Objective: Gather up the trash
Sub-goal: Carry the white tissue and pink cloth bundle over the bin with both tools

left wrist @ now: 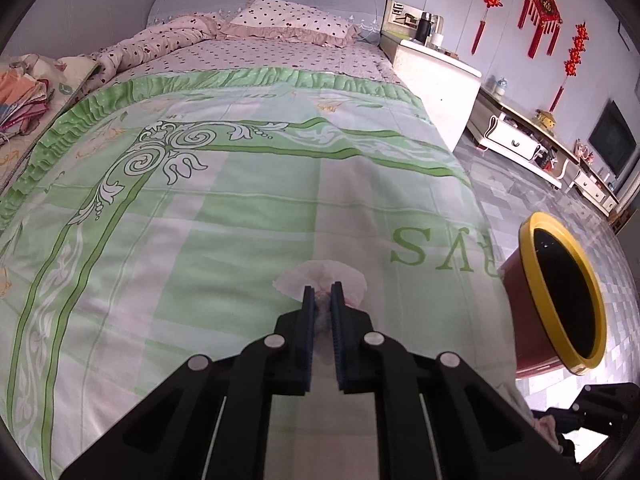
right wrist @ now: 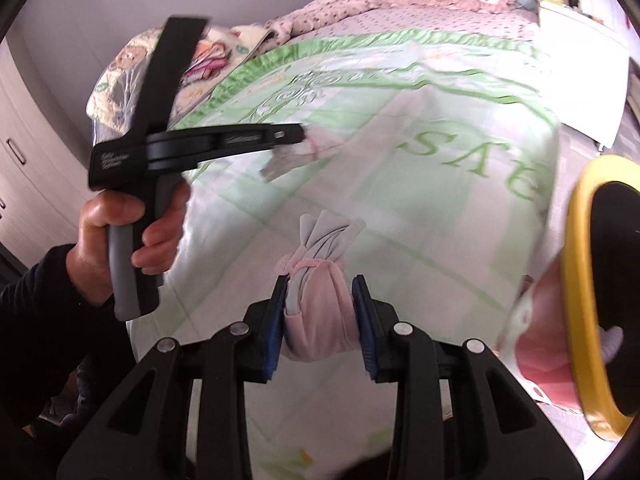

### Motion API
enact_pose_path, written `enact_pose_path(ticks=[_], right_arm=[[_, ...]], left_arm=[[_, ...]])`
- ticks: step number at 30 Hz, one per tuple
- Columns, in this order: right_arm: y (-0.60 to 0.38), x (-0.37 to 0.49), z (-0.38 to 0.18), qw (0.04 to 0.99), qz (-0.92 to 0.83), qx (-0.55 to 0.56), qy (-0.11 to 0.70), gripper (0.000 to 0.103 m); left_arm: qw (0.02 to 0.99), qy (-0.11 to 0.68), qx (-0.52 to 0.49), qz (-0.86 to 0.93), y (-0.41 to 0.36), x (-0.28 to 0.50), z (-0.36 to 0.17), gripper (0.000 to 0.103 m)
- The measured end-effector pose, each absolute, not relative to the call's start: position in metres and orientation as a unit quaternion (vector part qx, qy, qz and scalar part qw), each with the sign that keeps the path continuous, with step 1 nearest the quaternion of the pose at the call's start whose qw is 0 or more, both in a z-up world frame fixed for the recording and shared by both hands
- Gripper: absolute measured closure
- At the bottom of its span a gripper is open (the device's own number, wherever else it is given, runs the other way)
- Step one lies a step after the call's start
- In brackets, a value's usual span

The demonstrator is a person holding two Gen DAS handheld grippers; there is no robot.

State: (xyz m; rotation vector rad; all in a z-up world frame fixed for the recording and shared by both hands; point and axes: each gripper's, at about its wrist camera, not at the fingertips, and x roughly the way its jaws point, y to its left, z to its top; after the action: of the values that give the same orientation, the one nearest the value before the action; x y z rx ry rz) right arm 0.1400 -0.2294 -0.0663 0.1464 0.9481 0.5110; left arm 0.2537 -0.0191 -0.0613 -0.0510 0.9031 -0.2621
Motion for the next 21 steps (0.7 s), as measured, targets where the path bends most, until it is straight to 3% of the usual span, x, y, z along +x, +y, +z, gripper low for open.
enact_pose_path(ticks=[12,21], right_arm=[[-0.332,0.111,0.000,0.914,0.139,0.109,0.365,0.072],[-0.413,0.101,0.031,0.935,0.086,0.132,0.319,0.072]], left_arm=[[0.922,0.355,-0.002,-0.153,-0.078,0.185,0.028,0.096],[0.926,0.322,0.028,-0.195,-0.138,0.159,0.056,0.096]])
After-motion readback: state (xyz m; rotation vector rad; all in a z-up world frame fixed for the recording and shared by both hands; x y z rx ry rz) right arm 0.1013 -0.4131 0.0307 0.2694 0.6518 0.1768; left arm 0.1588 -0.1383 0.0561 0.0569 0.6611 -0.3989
